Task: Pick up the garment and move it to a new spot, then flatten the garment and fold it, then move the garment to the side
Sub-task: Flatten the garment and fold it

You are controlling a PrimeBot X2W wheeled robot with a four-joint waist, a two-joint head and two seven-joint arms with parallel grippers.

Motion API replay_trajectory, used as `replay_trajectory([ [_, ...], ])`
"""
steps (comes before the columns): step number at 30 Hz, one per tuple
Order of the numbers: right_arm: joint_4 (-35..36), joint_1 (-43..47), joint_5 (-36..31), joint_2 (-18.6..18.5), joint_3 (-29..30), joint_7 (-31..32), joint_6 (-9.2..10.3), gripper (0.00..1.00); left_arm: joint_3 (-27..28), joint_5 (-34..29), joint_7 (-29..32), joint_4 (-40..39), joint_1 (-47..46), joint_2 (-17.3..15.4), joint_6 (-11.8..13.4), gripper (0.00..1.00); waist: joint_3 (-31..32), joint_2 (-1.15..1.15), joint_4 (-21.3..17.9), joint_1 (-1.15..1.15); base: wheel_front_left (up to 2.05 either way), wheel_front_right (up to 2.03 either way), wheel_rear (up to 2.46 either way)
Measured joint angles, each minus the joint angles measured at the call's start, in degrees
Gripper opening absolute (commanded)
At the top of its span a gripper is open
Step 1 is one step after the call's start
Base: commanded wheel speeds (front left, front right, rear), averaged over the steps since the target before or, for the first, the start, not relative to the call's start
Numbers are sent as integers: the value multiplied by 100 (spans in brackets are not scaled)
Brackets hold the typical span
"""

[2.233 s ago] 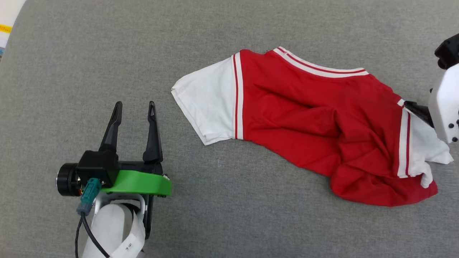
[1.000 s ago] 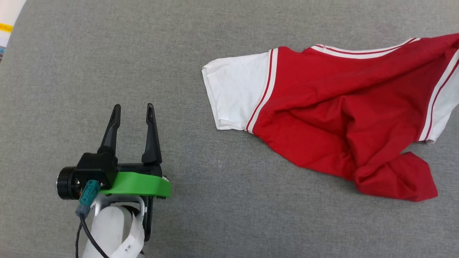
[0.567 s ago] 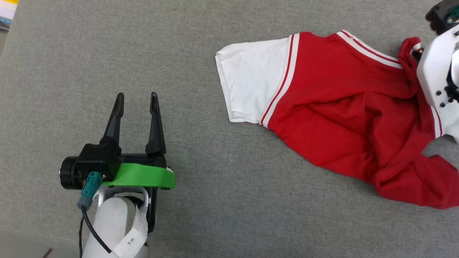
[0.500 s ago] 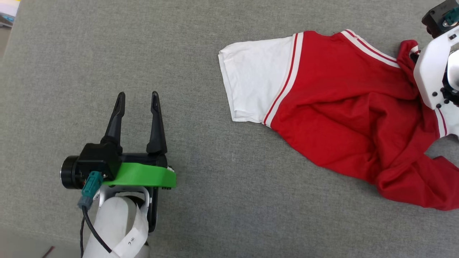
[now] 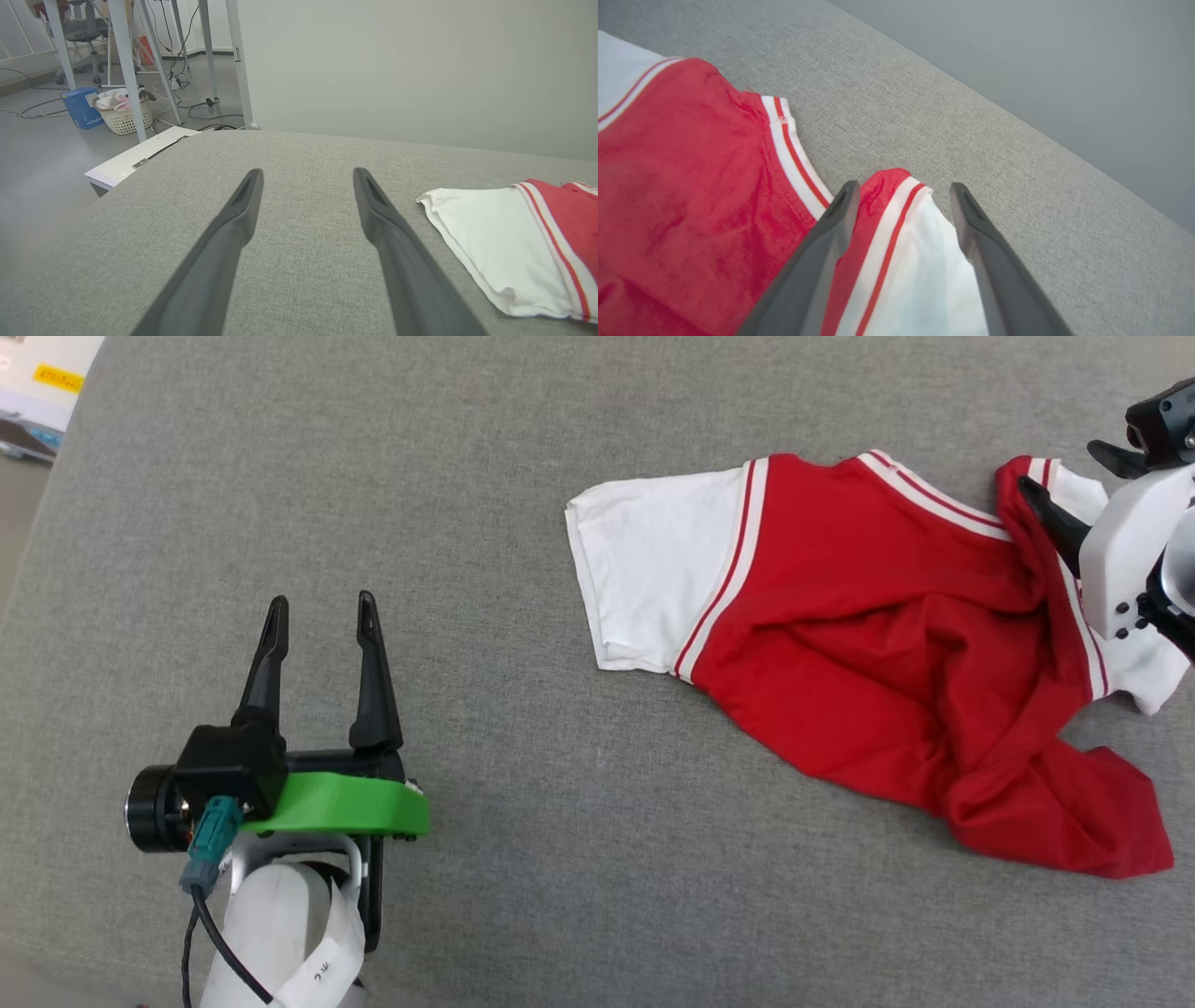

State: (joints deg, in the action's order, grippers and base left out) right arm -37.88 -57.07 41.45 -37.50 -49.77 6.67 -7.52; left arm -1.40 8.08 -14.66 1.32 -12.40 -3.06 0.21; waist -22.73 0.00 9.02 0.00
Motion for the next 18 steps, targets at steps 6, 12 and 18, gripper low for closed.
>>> replay_trajectory([
  [6,36,473,-263,289,693,-1376,0,100,145,-76,0,-20,135,0,-110,100,375,0,-207,0,0,0,0],
  [12,77,1110,-1048,878,1882,-2081,0,100,368,-190,0,0,176,1,-287,100,675,0,-462,0,0,0,0],
  [18,1207,2108,-2138,1541,3591,-2126,0,100,549,-257,-1,82,-13,-83,-499,100,870,0,-704,0,0,0,0],
])
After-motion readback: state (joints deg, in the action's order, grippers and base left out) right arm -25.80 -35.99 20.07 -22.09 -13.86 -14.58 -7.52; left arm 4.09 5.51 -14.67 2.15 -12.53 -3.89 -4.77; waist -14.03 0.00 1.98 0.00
